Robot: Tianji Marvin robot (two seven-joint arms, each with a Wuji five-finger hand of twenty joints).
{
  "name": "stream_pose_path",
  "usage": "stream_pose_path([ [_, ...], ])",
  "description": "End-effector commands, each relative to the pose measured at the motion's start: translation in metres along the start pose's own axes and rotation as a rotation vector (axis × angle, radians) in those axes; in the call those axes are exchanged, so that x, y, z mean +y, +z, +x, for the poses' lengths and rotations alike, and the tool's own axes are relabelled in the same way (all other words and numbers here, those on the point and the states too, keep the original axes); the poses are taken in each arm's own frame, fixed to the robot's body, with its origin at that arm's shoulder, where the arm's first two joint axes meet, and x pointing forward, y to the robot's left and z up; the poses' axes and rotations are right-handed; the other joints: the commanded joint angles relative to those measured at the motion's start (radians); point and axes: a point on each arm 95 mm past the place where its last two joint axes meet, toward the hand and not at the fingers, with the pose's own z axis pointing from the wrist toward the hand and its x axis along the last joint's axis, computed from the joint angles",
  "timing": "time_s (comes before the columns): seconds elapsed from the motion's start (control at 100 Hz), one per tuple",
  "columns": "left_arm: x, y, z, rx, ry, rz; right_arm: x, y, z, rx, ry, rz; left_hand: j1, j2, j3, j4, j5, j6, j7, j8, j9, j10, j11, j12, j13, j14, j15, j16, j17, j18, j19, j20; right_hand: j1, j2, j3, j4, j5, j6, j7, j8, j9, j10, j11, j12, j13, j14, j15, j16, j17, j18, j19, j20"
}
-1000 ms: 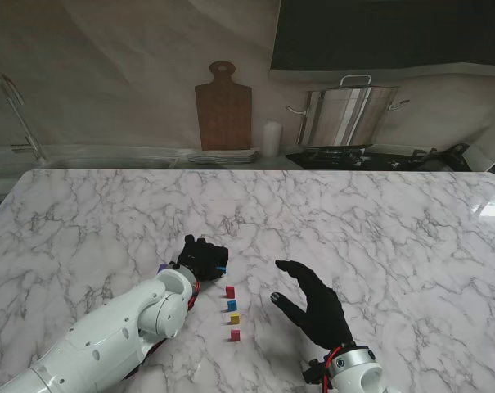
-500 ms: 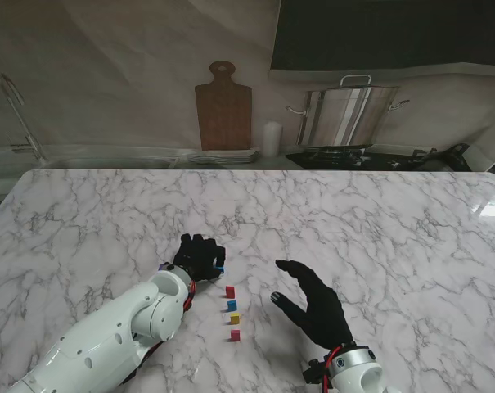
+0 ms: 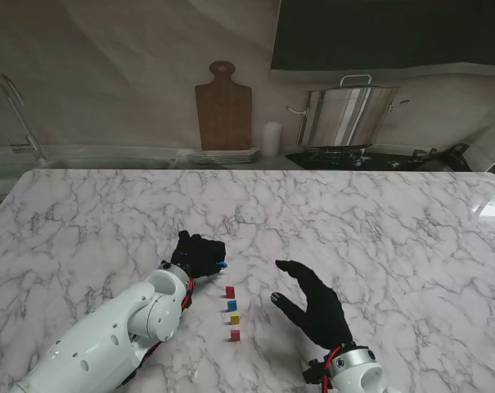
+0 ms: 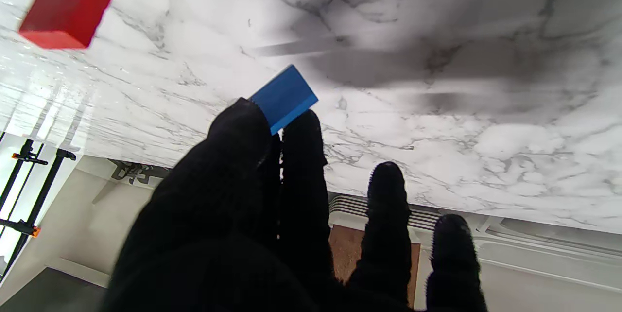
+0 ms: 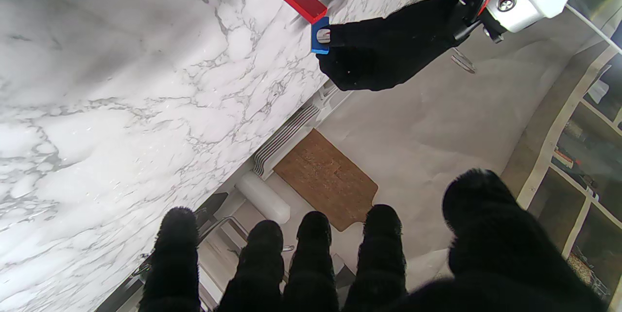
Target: Arrange dominoes in a row
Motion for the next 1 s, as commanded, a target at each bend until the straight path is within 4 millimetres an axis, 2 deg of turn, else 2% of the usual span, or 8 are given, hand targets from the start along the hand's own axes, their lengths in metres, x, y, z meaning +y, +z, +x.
stream_pose_path([
  [0.0,0.0002,-0.0007,0.0028,0.002,-0.013,-0.007,-0.0012,-0.0015,0.0,-0.005,0.002,0.003,0.054,0.038,0.014,0.023,-0.013,-0.044,0.053,0.04,0.069,-0.011,-0.047,-0.051,0.031,-0.002,-0.011,-0.015,-0.008,0.017,0.039,-0.008,0.025,0.036,-0.011,0.029,-0.035,-0.017,0.014,0.015,-0.029,-0.011,0.012,0.004,-0.01,-0.026,-0.018,-0.012,-0.003,-0.034,0.011,0.015],
  [0.2,-0.0004,-0.0018,0.0033,-0.005,-0.063,0.001,-0.0016,-0.0014,0.0004,-0.005,0.001,0.005,0.04,0.034,0.086,0.025,-0.053,-0.016,0.076,0.077,0.156,0.022,-0.162,-0.198,0.125,-0.004,-0.037,-0.058,-0.006,0.019,0.13,-0.02,0.025,0.036,-0.011,0.029,-0.033,-0.019,0.015,0.015,-0.029,-0.011,0.011,0.004,-0.009,-0.026,-0.018,-0.012,-0.004,-0.034,0.011,0.015],
  [0.5,0.0014,-0.0033,0.0048,-0.016,-0.098,0.008,-0.002,-0.0015,0.0005,-0.005,0.0,0.006,-0.024,0.017,0.261,0.02,-0.124,0.005,0.122,0.154,0.119,0.041,-0.091,-0.288,0.146,-0.001,-0.066,-0.093,-0.007,0.011,0.192,-0.069,0.025,0.036,-0.011,0.029,-0.034,-0.018,0.015,0.015,-0.029,-0.012,0.011,0.004,-0.01,-0.026,-0.018,-0.012,-0.004,-0.034,0.011,0.015],
  [0.55,0.0016,-0.0037,0.0049,-0.016,-0.103,0.006,-0.002,-0.0014,0.0004,-0.005,-0.001,0.006,-0.001,0.03,0.22,0.018,-0.125,0.001,0.118,0.156,0.078,0.04,-0.093,-0.25,0.085,0.01,-0.054,-0.07,-0.012,0.016,0.159,-0.081,0.025,0.036,-0.011,0.029,-0.034,-0.017,0.015,0.015,-0.028,-0.01,0.012,0.004,-0.01,-0.026,-0.018,-0.012,-0.004,-0.034,0.011,0.015],
  [0.59,0.0019,-0.0041,0.0049,-0.016,-0.108,0.003,-0.002,-0.0014,0.0004,-0.005,-0.001,0.006,0.018,0.037,0.165,0.022,-0.115,-0.007,0.107,0.148,-0.004,0.058,-0.085,-0.11,0.018,0.02,-0.033,-0.031,-0.013,0.018,0.121,-0.078,0.025,0.036,-0.011,0.029,-0.034,-0.018,0.015,0.015,-0.029,-0.009,0.011,0.004,-0.01,-0.027,-0.018,-0.012,-0.004,-0.035,0.011,0.015],
  [0.64,0.0022,-0.0043,0.0047,-0.016,-0.108,0.002,-0.0021,-0.0014,0.0004,-0.004,0.0,0.007,0.025,0.041,0.138,0.021,-0.104,-0.016,0.098,0.141,-0.104,0.072,0.058,0.096,-0.029,0.018,0.011,0.011,-0.013,0.018,0.102,-0.072,0.025,0.036,-0.011,0.029,-0.034,-0.018,0.015,0.015,-0.028,-0.012,0.012,0.004,-0.01,-0.026,-0.018,-0.012,-0.004,-0.035,0.011,0.015],
  [0.71,0.0022,-0.0044,0.0043,-0.015,-0.109,0.003,-0.0022,-0.0014,0.0004,-0.004,-0.001,0.007,0.032,0.048,0.127,0.022,-0.103,-0.021,0.093,0.14,-0.108,0.081,0.12,0.143,-0.022,0.015,0.029,0.025,-0.013,0.019,0.103,-0.06,0.025,0.036,-0.011,0.029,-0.033,-0.017,0.015,0.015,-0.028,-0.011,0.012,0.004,-0.011,-0.026,-0.018,-0.012,-0.004,-0.035,0.011,0.015],
  [0.99,0.0026,-0.0044,0.0054,-0.021,-0.15,0.009,-0.0023,-0.0016,0.0003,-0.004,-0.001,0.007,0.008,0.015,0.253,0.026,-0.139,0.019,0.165,0.145,0.104,0.052,-0.111,-0.142,0.116,0.012,-0.009,-0.032,0.021,0.026,0.197,-0.029,0.025,0.036,-0.012,0.029,-0.033,-0.017,0.016,0.015,-0.029,-0.011,0.012,0.004,-0.011,-0.026,-0.018,-0.012,-0.005,-0.035,0.011,0.015],
])
